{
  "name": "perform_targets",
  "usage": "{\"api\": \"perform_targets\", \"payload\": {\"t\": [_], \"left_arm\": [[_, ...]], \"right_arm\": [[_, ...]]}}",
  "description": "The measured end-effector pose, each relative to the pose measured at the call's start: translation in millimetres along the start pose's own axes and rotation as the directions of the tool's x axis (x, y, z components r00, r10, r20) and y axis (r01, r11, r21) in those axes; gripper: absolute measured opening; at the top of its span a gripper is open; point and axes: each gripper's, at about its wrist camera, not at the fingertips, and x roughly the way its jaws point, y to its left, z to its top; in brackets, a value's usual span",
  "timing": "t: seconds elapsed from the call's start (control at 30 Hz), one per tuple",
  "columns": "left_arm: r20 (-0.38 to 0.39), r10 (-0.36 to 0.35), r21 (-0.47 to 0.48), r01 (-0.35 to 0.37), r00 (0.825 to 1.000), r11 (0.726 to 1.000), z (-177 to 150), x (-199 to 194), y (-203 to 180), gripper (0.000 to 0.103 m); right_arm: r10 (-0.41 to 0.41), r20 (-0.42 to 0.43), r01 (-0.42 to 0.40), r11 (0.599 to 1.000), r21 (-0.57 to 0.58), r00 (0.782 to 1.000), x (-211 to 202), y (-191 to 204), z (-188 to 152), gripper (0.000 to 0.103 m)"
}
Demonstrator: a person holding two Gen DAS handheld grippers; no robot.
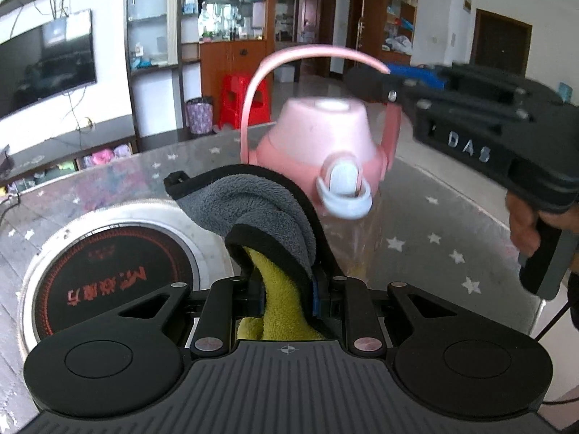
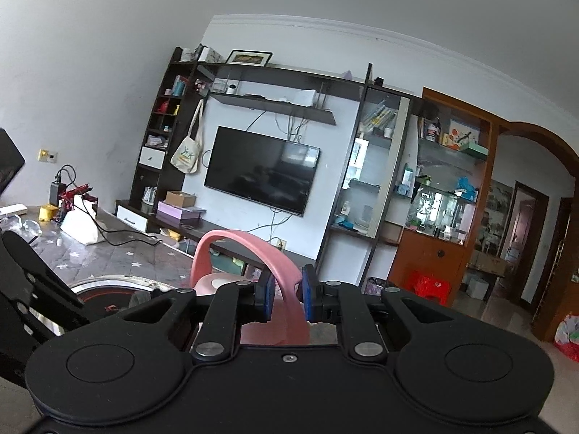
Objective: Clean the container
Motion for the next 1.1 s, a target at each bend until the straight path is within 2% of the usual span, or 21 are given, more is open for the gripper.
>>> {"api": "perform_targets", "payload": {"t": [0.43,0.47,0.53,0.9,1.1], "left_arm": [[0.000,0.021,0.019,-0.021,1.000,1.000,1,4,-12,0.021],[-0.004,0.021,0.018,-0.021,1.000,1.000,0,5,-12,0.021],[-0.008,0.021,0.014,-0.020,1.000,1.000,-1,6,-12,0.021],[-0.053,0.011,-0.021,-0.012,0.999,1.000,-14,16,-5,0.021],[-0.089,0.010,-0.038,-0.013,0.996,0.999,-21,28,-3,0.021]], "right_arm": [[-0.002,0.002,0.002,1.000,0.025,1.000,-2,-2,-5,0.017],[-0.002,0.003,0.002,1.000,0.027,1.000,-2,-3,-6,0.021],[-0.002,0.003,0.002,1.000,0.031,1.000,-3,-3,-6,0.024],[-0.004,0.005,0.003,0.999,0.051,1.000,-5,-5,-11,0.024],[-0.004,0.006,0.004,0.998,0.063,1.000,-6,-6,-13,0.029]]}}
